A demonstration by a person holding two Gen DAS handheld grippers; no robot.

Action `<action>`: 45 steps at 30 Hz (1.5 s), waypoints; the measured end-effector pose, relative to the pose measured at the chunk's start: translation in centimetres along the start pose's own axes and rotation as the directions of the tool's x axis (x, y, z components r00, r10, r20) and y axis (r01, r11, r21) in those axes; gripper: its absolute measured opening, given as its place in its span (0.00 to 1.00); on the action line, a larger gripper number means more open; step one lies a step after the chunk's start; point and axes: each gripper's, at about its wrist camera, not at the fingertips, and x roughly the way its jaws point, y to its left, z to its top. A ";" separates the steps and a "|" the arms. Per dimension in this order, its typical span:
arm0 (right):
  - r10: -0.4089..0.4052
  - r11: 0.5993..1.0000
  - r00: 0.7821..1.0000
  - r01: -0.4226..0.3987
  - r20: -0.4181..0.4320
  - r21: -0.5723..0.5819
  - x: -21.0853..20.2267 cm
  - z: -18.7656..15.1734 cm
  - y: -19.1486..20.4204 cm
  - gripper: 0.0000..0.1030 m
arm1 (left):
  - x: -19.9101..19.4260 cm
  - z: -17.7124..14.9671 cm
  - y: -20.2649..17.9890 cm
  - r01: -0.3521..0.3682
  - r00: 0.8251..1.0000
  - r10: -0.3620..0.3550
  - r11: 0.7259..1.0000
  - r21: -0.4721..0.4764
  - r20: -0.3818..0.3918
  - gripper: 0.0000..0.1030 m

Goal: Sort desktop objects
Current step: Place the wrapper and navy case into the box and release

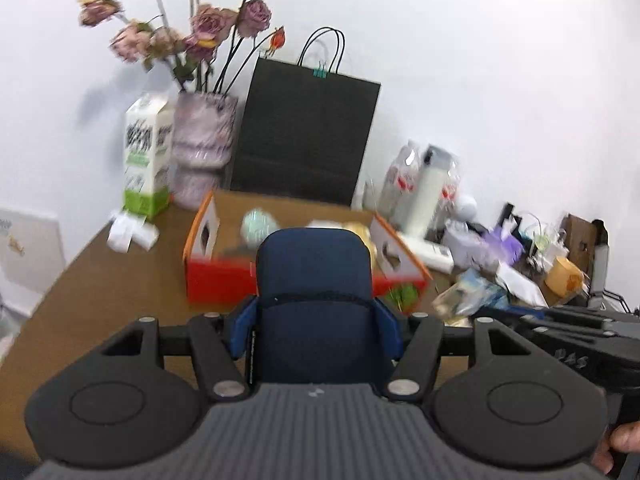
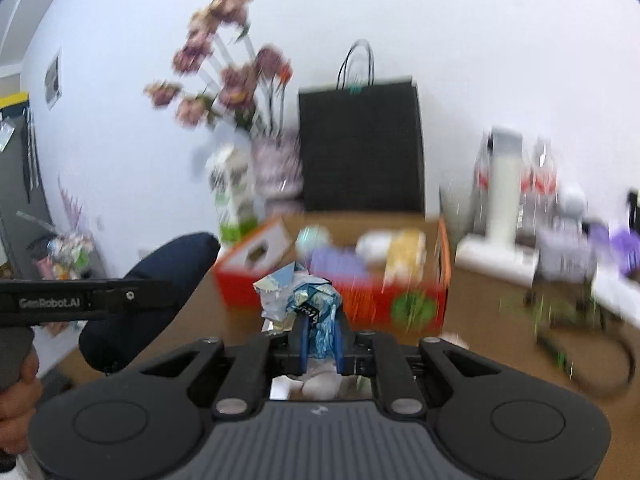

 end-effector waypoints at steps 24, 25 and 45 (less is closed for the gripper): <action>-0.117 0.989 0.907 0.145 -0.404 0.040 33.9 7.3 -7.0 0.62 | 27.3 7.7 5.9 -0.168 0.952 0.189 0.980 0.104 -0.240 0.96; -0.120 0.989 0.908 0.147 -0.402 0.035 33.7 7.6 -7.0 0.62 | 27.0 8.3 5.7 -0.162 0.956 0.178 0.983 0.084 -0.233 0.96; -0.152 0.986 0.966 0.161 -0.207 0.031 14.1 6.6 -6.4 0.86 | 10.8 1.8 1.3 -0.213 0.966 0.219 0.975 0.058 -0.139 1.00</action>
